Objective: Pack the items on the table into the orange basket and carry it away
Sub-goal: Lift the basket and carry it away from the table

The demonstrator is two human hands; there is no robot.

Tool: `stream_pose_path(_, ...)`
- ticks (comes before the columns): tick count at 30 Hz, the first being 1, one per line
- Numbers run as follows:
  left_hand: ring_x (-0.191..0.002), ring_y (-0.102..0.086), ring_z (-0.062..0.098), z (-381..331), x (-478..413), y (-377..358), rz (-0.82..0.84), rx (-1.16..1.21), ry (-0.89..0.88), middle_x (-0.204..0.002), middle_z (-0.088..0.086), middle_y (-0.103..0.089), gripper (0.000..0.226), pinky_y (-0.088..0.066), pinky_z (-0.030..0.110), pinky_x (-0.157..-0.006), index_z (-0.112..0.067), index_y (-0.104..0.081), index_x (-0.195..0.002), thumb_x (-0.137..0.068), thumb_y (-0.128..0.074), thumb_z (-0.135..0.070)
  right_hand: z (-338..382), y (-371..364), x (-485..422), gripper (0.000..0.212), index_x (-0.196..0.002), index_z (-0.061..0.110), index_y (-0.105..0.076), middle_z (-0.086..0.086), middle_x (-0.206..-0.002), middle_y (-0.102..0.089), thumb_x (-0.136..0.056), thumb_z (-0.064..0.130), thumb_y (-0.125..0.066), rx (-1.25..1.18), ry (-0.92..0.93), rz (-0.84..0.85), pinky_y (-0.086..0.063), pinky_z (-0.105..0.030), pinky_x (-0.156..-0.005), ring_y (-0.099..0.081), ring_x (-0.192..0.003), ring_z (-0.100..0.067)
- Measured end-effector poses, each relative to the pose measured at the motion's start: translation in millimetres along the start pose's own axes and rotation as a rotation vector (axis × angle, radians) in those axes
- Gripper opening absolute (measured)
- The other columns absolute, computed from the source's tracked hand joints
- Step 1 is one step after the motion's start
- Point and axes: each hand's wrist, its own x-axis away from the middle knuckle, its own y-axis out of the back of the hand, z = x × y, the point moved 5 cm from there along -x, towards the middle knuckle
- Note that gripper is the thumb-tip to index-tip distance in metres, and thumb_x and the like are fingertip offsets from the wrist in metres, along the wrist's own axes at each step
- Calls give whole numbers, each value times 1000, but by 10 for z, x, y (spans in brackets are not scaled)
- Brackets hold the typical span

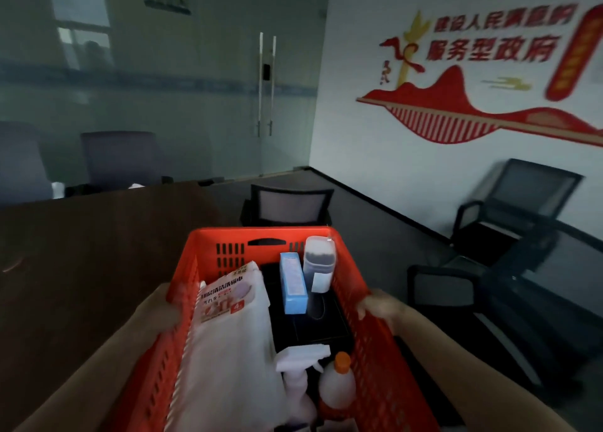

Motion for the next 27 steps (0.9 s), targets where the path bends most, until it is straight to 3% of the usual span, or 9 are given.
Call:
stream_pose_path(9,-91,-56,27,-962,560,-1147,123,-225,-115,-110,15,-58,49,-48,40,-81,-10,-45,-130,-84,-56,0,-939,1125,726,24,-57,-2,-58,-18,-55,-54,-66,-19,-43,-139,-126,-199,-49,-28,-46,-53,-47,-27)
stream_pose_path(11,-95,-58,30,-1195,726,-1495,137,-313,-182,-104,14,-60,38,-50,39,-88,-9,-48,-121,-84,-54,-2,-1221,1458,896,23,-58,-4,-58,-18,-55,-55,-67,-19,-43,-169,-152,-236,-49,-29,-49,-53,-48,-27)
stream_pose_path(14,-107,-59,33,-1543,938,-2080,160,-455,-274,-119,19,-58,45,-51,36,-90,-5,-44,-127,-83,-53,-6,-1667,2009,1163,22,-61,-4,-59,-18,-59,-57,-68,-19,-44,-194,-205,-299,-50,-31,-51,-56,-54,-29)
stream_pose_path(17,-113,-58,31,-1880,1154,-2673,195,-544,-351,-127,18,-56,50,-49,30,-88,-5,-41,-130,-82,-54,-8,-2060,2533,1459,23,-62,-4,-59,-10,-47,-58,-73,-19,-46,-176,-250,-383,-42,-17,-33,-56,-33,-17)
stream_pose_path(19,-113,-57,30,-2135,1387,-3206,267,-549,-408,-128,17,-55,51,-51,30,-89,-5,-43,-129,-79,-54,-6,-2403,2943,1708,20,-84,-6,-66,-6,-53,-61,-78,-16,-49,-161,-288,-430,-35,-12,-27,-51,-27,-5)
stream_pose_path(22,-101,-60,28,-2488,1718,-3993,369,-557,-481,-118,16,-60,42,-54,29,-83,-8,-48,-119,-77,-51,-4,-2907,3466,2091,38,-125,-1,-57,-7,-97,-54,-87,1,-54,-244,-345,-510,-44,-6,-49,-56,-67,-8)
stream_pose_path(24,-94,-64,31,-2717,1949,-4515,452,-535,-512,-108,17,-63,42,-57,35,-80,-7,-48,-118,-77,-51,-1,-3240,3791,2410,27,-110,-4,-63,-11,-93,-61,-86,-1,-52,-217,-389,-580,-50,-24,-73,-61,-80,-20)
stream_pose_path(25,-91,-66,32,-2824,2063,-4733,495,-522,-529,-104,17,-64,45,-58,39,-79,-7,-48,-119,-75,-50,0,-3366,3925,2580,20,-95,-6,-65,-14,-80,-63,-82,-7,-51,-228,-413,-613,-53,-31,-69,-62,-69,-24)
stream_pose_path(27,-91,-66,33,-3082,2340,-5258,578,-531,-599,-104,18,-64,49,-59,41,-78,-7,-48,-121,-73,-50,0,-3702,4196,2948,21,-89,-11,-65,-16,-62,-56,-77,-15,-48,-333,-464,-701,-53,-28,-45,-54,-51,-25)
